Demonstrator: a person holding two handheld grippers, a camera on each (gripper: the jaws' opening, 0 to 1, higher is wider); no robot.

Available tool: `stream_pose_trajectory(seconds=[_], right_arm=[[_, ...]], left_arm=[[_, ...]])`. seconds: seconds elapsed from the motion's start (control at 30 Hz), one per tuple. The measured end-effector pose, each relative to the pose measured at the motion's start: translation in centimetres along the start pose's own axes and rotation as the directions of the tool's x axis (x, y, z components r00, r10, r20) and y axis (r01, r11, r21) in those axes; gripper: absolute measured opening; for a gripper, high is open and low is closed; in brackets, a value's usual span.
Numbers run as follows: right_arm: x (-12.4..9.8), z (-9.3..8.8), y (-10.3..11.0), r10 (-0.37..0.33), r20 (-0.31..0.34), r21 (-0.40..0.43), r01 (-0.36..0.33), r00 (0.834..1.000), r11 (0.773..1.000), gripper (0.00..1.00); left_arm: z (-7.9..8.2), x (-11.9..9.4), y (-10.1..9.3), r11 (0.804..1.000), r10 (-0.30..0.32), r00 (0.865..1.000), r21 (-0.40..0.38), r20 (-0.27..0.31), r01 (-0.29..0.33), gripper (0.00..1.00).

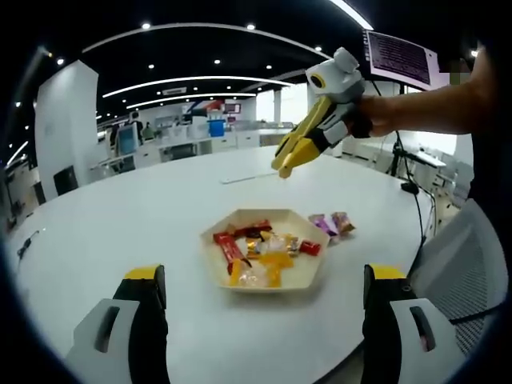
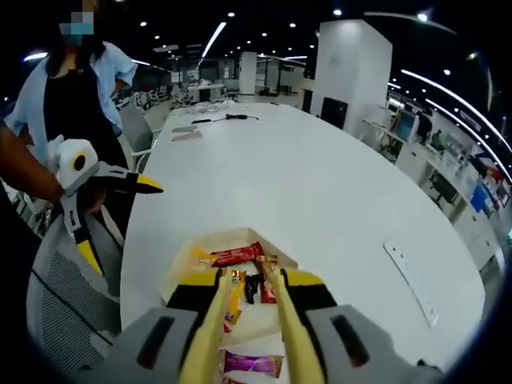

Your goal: Place the target food into the container with the food tongs after gripping and lifting it, then release it inside without dropping or visibly crushing the food.

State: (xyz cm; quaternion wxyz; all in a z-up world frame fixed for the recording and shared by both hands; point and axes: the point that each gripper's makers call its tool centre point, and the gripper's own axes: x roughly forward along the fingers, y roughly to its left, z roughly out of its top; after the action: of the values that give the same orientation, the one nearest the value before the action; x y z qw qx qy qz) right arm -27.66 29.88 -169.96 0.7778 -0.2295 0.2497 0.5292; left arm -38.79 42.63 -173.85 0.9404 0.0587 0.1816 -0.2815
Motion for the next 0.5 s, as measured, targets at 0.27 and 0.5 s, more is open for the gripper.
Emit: stream_pose_trajectory(seconds=[0.27, 0.5], right_arm=[[-2.6, -4.6, -1.3, -0.043, -0.010, 0.063, 0.044, 0.999, 0.997, 0.28], [-4.4, -8.3, -1.5, -0.077, -0.038, 0.100, 0.081, 0.996, 0.992, 0.28]], left_arm=[[-0.3, 0.2, -0.2, 1.000, -0.008, 1.000, 0.002, -0.015, 0.008, 1.00], [-0.2, 0.0, -0.2, 1.000, -0.008, 1.000, -0.009, -0.007, 0.008, 1.00]])
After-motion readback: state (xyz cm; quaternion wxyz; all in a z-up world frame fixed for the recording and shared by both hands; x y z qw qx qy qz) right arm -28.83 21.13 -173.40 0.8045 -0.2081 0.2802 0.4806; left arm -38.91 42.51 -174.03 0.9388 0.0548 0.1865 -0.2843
